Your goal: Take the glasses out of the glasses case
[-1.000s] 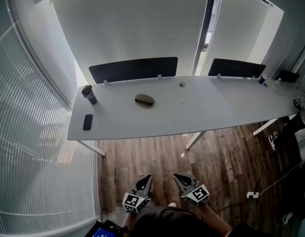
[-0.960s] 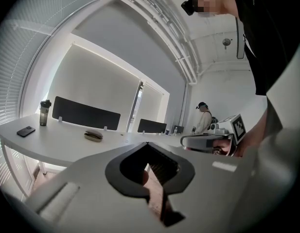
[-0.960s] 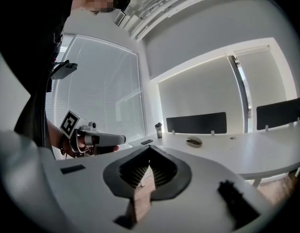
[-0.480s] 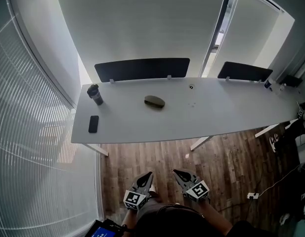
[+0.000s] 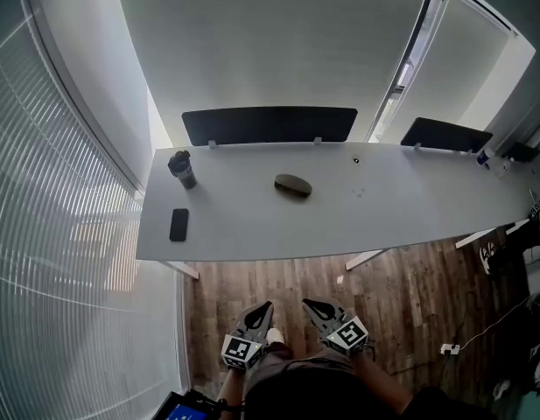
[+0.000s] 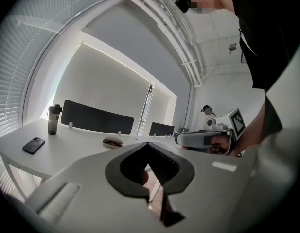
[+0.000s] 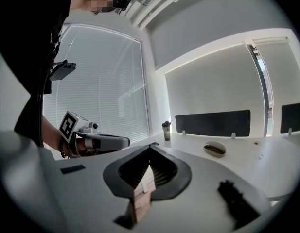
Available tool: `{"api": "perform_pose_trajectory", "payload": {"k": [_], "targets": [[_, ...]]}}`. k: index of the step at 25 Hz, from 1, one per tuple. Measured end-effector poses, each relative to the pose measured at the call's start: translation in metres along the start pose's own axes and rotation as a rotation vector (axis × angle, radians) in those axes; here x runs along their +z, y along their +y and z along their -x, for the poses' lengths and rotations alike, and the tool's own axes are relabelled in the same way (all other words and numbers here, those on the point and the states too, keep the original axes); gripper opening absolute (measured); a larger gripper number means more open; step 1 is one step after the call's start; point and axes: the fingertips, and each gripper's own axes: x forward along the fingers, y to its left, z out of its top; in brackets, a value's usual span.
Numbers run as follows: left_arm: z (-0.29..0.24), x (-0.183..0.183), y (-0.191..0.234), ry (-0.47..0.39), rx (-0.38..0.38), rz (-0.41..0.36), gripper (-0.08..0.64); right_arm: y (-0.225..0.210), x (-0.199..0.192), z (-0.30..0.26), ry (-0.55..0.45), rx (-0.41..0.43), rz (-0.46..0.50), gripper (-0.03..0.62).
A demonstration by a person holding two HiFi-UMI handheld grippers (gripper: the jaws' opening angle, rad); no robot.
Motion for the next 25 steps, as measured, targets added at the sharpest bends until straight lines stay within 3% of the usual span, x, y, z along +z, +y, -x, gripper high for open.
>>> {"api": "perform_pose_trajectory", "payload": {"k": [6,9,17,25], "targets": [[0.012,-0.01,0.027,-0.003,0.061,0.069,0.003,0.002,0.004,-0.017,0.038,0.025,0.023,0.0],[0.011,-0.018,0.033,0.007,0.057,0.094,0.003,-0.006,0.003,-0.023,0.04,0.018,0.035,0.0],[-0.011,-0.018,0.056,0.019,0.104,0.063,0.003,-0.033,-0.004,-0.047,0.027,0.055,-0.009,0.0],[-0.084,-0.012,0.072,0.066,0.095,0.009,0.003,-0.117,0.002,-0.067,-0.021,0.028,-0.038,0.0]]}}
